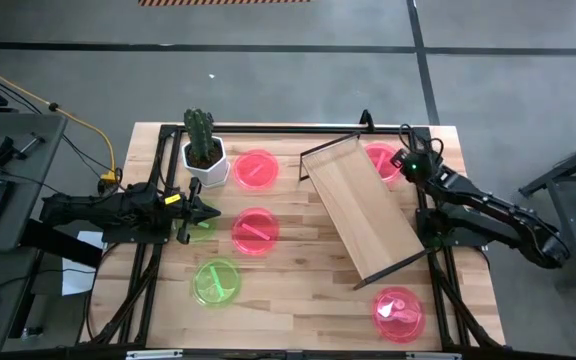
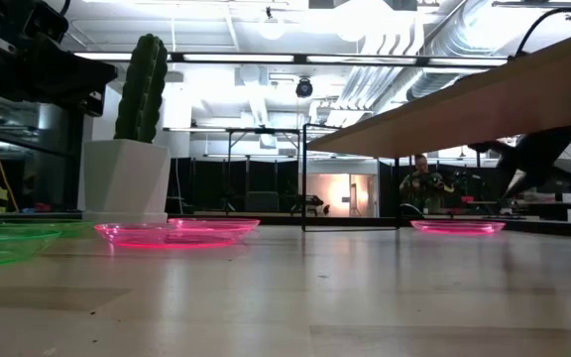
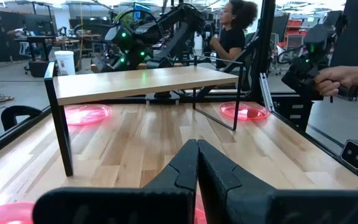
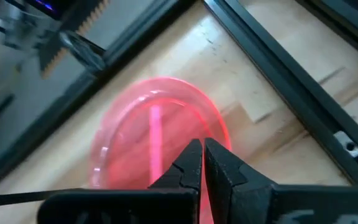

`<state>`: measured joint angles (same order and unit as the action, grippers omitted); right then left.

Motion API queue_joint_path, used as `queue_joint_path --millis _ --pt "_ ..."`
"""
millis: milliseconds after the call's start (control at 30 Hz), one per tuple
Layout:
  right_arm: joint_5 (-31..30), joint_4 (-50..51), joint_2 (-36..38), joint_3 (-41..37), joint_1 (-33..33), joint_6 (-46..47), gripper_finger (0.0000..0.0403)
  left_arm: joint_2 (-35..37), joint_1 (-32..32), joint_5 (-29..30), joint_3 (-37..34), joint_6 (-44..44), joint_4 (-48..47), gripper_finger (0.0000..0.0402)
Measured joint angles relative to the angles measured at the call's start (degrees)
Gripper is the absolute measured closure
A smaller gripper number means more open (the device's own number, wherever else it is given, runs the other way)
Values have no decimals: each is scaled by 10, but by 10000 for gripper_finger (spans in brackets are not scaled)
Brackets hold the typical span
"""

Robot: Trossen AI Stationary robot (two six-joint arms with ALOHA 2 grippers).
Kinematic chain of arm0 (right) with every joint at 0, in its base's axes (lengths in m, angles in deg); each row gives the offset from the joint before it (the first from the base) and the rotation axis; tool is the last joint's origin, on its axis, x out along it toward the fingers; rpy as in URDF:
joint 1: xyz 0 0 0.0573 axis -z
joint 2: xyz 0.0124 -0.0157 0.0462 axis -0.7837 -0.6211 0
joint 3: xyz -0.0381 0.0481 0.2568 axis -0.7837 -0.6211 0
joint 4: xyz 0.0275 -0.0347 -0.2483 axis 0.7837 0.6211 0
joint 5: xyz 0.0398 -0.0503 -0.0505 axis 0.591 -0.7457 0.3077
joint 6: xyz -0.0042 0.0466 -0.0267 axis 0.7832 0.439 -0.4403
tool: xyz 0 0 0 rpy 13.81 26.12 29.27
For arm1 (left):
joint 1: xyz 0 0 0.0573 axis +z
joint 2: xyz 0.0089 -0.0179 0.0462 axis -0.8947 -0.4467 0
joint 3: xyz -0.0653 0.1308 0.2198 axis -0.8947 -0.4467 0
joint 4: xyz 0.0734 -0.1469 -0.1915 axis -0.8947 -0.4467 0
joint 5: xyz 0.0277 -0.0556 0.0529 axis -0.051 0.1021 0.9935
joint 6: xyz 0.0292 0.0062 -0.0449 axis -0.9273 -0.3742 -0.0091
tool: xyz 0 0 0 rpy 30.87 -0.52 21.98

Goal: Place and stack plates onto a shelf
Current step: Put the pink plate on the shelf

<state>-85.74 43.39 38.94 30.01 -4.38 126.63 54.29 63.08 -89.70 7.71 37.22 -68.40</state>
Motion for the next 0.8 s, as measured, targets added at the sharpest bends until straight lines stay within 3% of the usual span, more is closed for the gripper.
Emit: queue_joint_path --millis 167,400,800 --pt "-2 28 37 1 0 -13 403 0 0 0 0 0 0 402" --pt "4 145 39 1 -21 13 403 0 0 0 0 0 0 401" --pt "-65 114 31 1 -88 34 391 0 0 0 0 0 0 401"
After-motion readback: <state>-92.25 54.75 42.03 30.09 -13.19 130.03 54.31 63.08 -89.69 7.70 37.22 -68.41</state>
